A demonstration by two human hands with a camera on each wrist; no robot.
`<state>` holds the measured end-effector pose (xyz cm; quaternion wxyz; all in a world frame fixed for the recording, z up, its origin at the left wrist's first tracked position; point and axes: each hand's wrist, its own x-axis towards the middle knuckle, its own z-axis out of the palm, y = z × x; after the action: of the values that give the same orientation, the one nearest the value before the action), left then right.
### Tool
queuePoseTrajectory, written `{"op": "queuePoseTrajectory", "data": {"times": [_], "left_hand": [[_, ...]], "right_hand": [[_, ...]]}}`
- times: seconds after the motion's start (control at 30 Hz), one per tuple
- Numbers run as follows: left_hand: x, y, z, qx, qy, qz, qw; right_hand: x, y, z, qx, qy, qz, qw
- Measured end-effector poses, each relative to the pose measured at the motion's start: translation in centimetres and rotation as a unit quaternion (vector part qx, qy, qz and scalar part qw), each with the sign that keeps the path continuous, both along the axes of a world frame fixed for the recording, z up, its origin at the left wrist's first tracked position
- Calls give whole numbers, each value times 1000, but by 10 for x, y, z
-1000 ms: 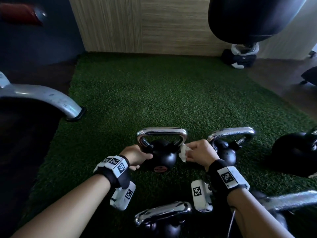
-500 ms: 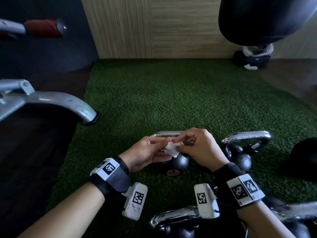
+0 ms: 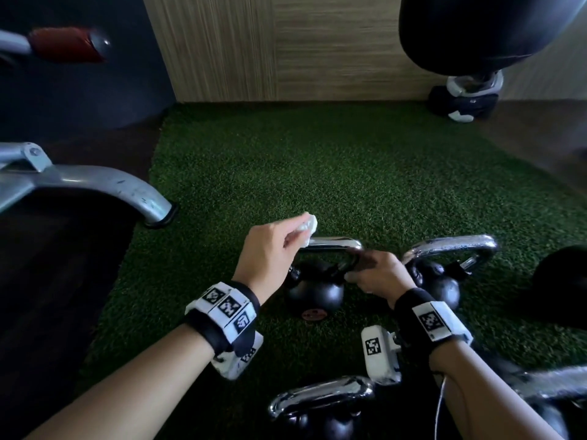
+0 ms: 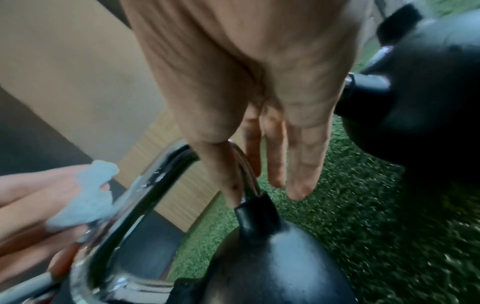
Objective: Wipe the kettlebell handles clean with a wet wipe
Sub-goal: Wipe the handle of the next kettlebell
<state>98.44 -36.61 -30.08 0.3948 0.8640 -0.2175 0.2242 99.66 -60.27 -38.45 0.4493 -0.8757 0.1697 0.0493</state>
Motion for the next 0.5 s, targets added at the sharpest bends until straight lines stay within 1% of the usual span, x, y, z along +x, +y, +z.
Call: {"op": "queuePoseTrajectory", "data": {"times": [0.07,0.13,0.2,0.23,0.27,0.33,0.43,0.47,0.5], "left_hand": [[6,-6,0,55,-2,-17,998],[12,-13,-6,117,-19,-36,992],[13,-22,-10,227,-46,-52,971],[11,-25,-11,266,-51,-58,961],[11,-25,-13,277,-52,-69,957],[11,-15,-13,249,-37,-53,966],[15,10,-15,132,1,16,991],[13,17,-17,113,4,17,994],[10,20,-17,112,1,0,994]], "right_hand": [[12,2,-17,24,13,38,999],[14,9,-17,16,8,68,998],[12,13,-19,1,5,80,997],[11,12,-23,3,5,75,997],[10,12,-28,12,8,64,998],[9,11,-33,25,5,45,999],[5,12,-34,26,-6,41,999],[4,12,-34,28,-6,38,999],[3,11,-36,31,-9,38,999]]}}
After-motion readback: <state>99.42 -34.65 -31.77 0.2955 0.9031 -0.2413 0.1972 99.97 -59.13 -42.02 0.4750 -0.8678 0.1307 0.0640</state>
